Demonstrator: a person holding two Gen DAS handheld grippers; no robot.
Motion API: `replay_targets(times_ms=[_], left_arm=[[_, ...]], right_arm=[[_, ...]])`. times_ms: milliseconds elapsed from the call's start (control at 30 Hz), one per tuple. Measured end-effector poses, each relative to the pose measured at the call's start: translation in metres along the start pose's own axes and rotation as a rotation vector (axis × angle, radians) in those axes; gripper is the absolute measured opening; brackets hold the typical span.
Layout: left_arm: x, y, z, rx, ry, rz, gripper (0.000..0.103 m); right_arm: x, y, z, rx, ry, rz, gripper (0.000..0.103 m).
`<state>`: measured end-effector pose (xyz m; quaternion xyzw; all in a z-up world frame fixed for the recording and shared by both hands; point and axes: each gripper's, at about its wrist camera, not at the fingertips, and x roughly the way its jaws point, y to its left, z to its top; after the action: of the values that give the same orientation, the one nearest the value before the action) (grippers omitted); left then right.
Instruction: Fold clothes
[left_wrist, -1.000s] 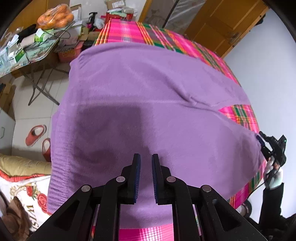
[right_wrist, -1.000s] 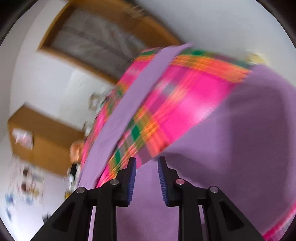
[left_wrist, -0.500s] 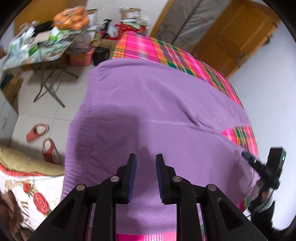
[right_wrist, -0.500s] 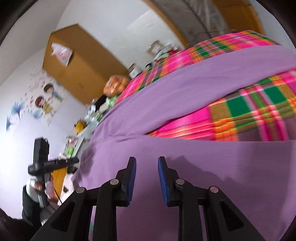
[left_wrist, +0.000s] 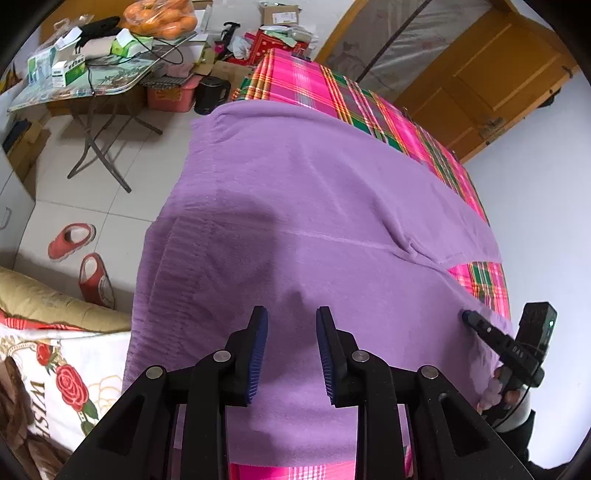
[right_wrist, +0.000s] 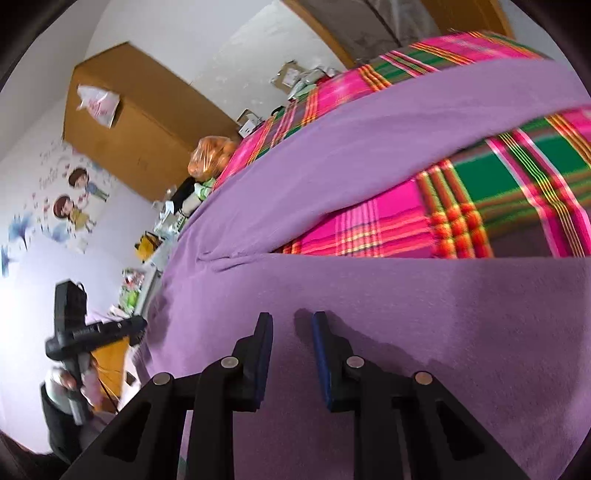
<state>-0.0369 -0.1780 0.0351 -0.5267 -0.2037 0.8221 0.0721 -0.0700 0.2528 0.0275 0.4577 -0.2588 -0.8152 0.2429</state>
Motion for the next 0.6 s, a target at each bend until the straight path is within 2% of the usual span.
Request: replay_targets(times_ms=[233, 367, 600], left_arm=[[-0.002, -0.005, -0.003, 0.036, -0.003, 0.021, 0.029], [-0.003, -0.013, -0.005, 0.088, -0.018, 0.047, 0.029], [-0.004, -0.033, -0.013, 0.229, -0.045, 0.133, 0.029]], right_arm=[[-0.005, 0.006, -0.002, 0.000, 0.003, 0.006, 0.025], [-0.005, 0.014, -0.004, -0.040, 0.003, -0.036, 0.025], [0.006, 0.060, -0.016, -0.298, 0.016, -0.195, 0.025]])
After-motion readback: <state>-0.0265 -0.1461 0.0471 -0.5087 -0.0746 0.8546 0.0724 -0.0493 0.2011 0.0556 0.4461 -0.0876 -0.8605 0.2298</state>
